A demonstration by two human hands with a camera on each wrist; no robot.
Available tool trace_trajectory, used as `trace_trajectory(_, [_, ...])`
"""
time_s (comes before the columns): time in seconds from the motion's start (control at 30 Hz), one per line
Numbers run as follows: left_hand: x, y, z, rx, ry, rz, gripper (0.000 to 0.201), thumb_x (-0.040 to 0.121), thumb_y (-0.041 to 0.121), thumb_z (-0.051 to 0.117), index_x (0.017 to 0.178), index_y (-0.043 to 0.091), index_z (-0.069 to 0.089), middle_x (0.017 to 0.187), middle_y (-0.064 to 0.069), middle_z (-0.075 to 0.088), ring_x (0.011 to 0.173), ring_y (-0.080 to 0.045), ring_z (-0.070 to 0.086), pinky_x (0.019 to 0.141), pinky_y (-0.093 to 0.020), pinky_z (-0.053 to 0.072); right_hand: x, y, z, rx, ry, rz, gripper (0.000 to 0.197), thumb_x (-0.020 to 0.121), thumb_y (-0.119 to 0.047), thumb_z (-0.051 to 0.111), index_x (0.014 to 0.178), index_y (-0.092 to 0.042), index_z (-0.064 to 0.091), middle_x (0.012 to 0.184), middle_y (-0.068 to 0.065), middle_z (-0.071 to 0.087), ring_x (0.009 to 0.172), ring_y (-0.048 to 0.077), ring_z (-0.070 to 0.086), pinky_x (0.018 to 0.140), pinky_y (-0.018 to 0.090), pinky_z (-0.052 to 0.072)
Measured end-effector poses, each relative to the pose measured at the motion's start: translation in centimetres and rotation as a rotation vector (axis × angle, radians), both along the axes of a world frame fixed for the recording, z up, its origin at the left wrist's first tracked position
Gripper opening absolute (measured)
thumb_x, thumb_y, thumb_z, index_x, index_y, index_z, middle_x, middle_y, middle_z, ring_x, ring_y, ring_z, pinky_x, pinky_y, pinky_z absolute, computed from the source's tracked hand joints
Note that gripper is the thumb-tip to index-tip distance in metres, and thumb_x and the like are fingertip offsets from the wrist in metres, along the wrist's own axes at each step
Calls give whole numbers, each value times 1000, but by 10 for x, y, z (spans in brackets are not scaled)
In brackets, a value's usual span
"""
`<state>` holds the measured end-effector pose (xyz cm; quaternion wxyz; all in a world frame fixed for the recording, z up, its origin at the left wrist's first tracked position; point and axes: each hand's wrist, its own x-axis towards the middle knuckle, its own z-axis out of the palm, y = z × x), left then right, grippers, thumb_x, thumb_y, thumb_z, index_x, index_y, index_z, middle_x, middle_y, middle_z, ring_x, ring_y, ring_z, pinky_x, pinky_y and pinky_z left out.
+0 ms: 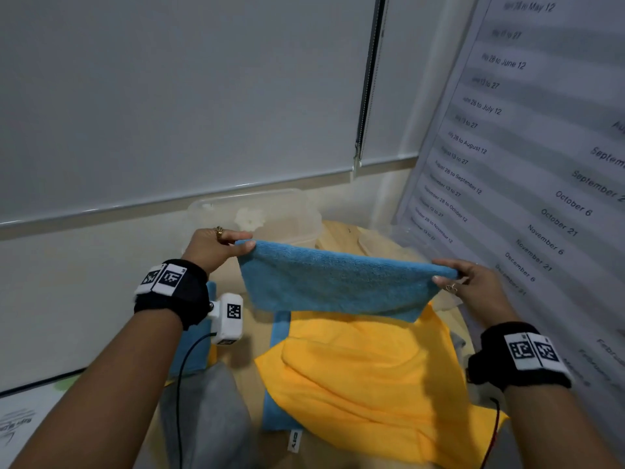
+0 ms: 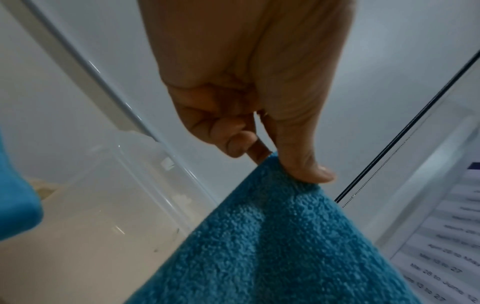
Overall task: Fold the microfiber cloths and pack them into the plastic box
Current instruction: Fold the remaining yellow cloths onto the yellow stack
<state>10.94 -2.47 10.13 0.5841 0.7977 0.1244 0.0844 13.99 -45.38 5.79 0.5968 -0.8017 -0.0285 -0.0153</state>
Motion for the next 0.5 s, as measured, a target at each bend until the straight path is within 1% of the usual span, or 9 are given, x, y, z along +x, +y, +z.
trace_trajectory(0.1, [5,0,-5,34,-36,0,18,78,3,70,95,8,69,60,26,66,64,17,60,64,3,43,10,-1,1,-75,-19,5,26,79,-3,70,91,-26,69,93,3,68,87,17,61,69,14,52])
trace_trajectory(0.17, [8,-1,-6,67,-39,4,29,78,3,70,107,8,66,62,16,67,65,13,59,66,1,43,18,0,1,-122,-18,7,20,80,-3,69,88,-21,69,86,-1,68,82,15,61,69,17,51])
trace_trajectory(0.23, [13,1,-9,129,5,-36,35,80,7,70,114,12,65,70,7,59,71,5,57,78,-9,41,25,1,1,-158,-10,1,14,80,-3,70,85,-16,69,80,-2,66,77,13,60,67,14,50])
trace_trajectory(0.27, [17,3,-11,205,57,-83,36,81,9,69,116,14,64,71,3,54,74,-2,56,83,-16,40,29,2,1,-176,-5,-3,12,80,-3,69,83,-14,68,78,-2,65,75,12,58,64,12,49])
trace_trajectory(0.3, [21,4,-14,310,124,-144,35,82,12,69,116,15,64,70,2,52,74,-8,54,83,-21,39,33,2,0,-198,6,-3,9,81,-3,69,83,-12,67,77,-1,64,73,11,57,62,11,47])
trace_trajectory(0.37, [32,4,-19,530,262,-248,29,81,16,71,109,10,69,68,-1,54,68,-13,53,72,-25,45,41,4,-1,-287,38,17,3,83,-6,67,86,-6,67,77,4,62,71,10,54,61,16,43])
trace_trajectory(0.4, [37,1,-21,623,301,-267,26,79,19,73,102,7,72,68,-2,57,68,-15,55,65,-24,48,46,5,-2,-356,37,22,6,84,-8,67,87,-3,68,78,7,62,71,13,55,62,19,42])
trace_trajectory(0.47, [49,-6,-20,729,258,-210,24,74,22,77,89,2,73,72,-7,64,71,-18,58,59,-21,44,57,7,-3,-464,-5,-24,11,83,-11,68,85,0,69,78,11,62,74,24,56,63,26,41])
trace_trajectory(0.5, [54,-11,-17,717,177,-140,23,72,21,79,85,2,73,75,-9,67,73,-20,59,62,-22,42,63,7,0,-474,-39,-69,12,83,-11,68,85,0,69,78,11,61,76,27,56,62,26,38])
